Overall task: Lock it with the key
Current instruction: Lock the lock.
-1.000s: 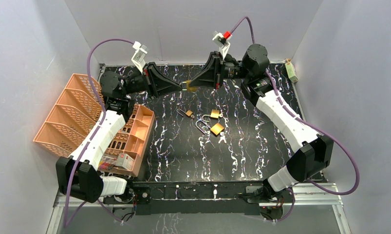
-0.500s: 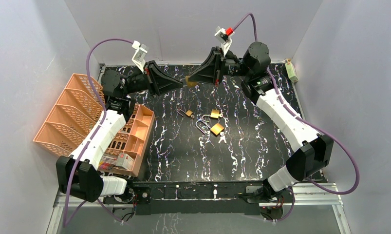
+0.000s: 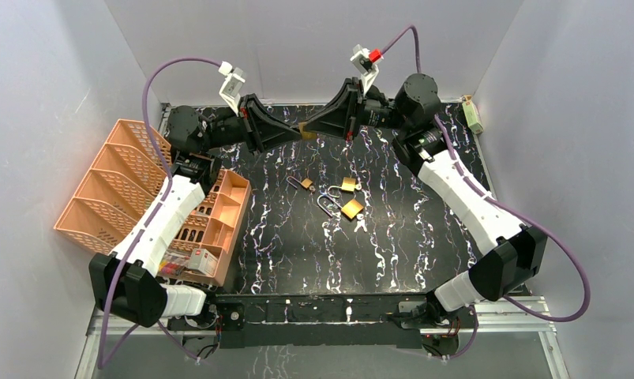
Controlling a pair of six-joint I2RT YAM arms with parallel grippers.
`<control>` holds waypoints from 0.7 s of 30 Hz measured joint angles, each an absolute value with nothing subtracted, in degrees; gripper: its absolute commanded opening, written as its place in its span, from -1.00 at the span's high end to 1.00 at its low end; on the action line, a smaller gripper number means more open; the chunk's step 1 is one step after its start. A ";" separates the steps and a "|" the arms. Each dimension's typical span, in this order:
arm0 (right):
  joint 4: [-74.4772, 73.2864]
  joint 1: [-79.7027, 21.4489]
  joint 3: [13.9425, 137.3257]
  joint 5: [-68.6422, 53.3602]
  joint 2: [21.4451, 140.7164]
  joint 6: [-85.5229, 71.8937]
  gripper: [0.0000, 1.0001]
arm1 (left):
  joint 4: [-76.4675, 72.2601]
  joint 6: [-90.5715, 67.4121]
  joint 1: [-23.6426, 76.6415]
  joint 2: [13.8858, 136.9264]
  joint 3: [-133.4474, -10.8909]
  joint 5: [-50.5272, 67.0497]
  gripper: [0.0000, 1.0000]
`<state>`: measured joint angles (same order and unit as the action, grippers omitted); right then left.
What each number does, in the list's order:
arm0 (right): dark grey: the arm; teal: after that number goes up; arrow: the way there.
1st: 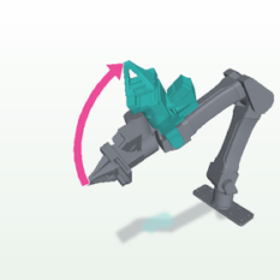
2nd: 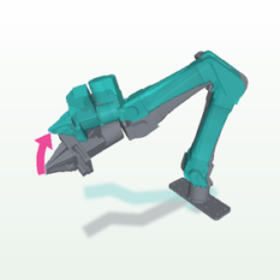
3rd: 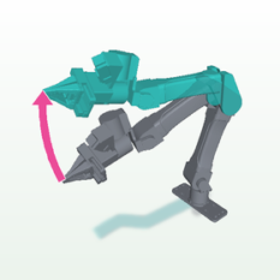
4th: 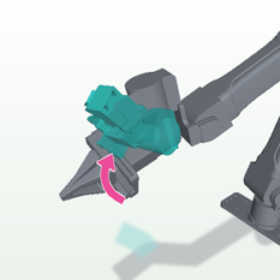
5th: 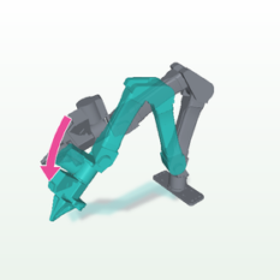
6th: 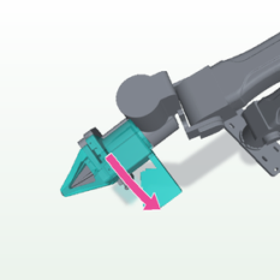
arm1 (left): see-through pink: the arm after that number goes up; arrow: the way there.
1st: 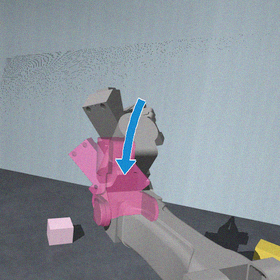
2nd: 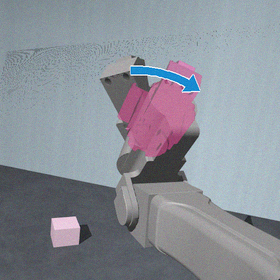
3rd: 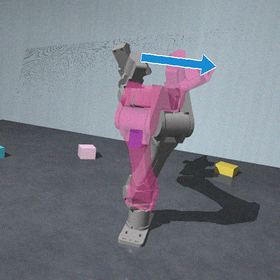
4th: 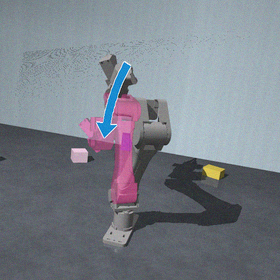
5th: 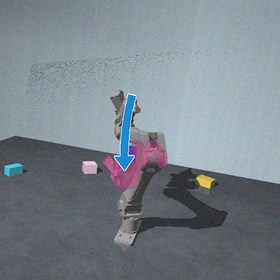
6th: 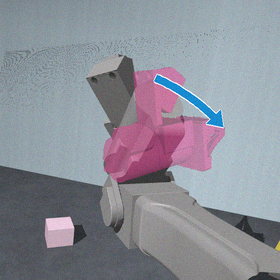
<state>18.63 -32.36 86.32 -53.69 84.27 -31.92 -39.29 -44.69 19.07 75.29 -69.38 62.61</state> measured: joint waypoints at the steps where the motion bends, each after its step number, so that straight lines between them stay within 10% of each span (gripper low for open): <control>1: 18.74 -32.38 86.32 -53.76 84.25 -32.18 1.00 | -39.16 -44.91 19.07 75.29 -69.41 62.61 1.00; 6: 19.44 -32.34 86.32 -52.99 84.25 -32.84 1.00 | -38.74 -43.90 19.07 75.00 -69.56 61.93 1.00; 11: 18.20 -32.36 86.32 -52.01 83.70 -32.21 0.20 | -35.42 -41.63 19.09 74.89 -70.89 61.82 1.00; 21: 14.59 -30.83 82.61 -52.66 80.60 -31.22 -0.03 | -31.62 -39.81 18.79 75.35 -74.11 61.25 1.00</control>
<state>14.59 -30.83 82.61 -52.66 80.60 -31.22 -31.62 -39.81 18.79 75.35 -74.11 61.25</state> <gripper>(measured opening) 0.490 0.046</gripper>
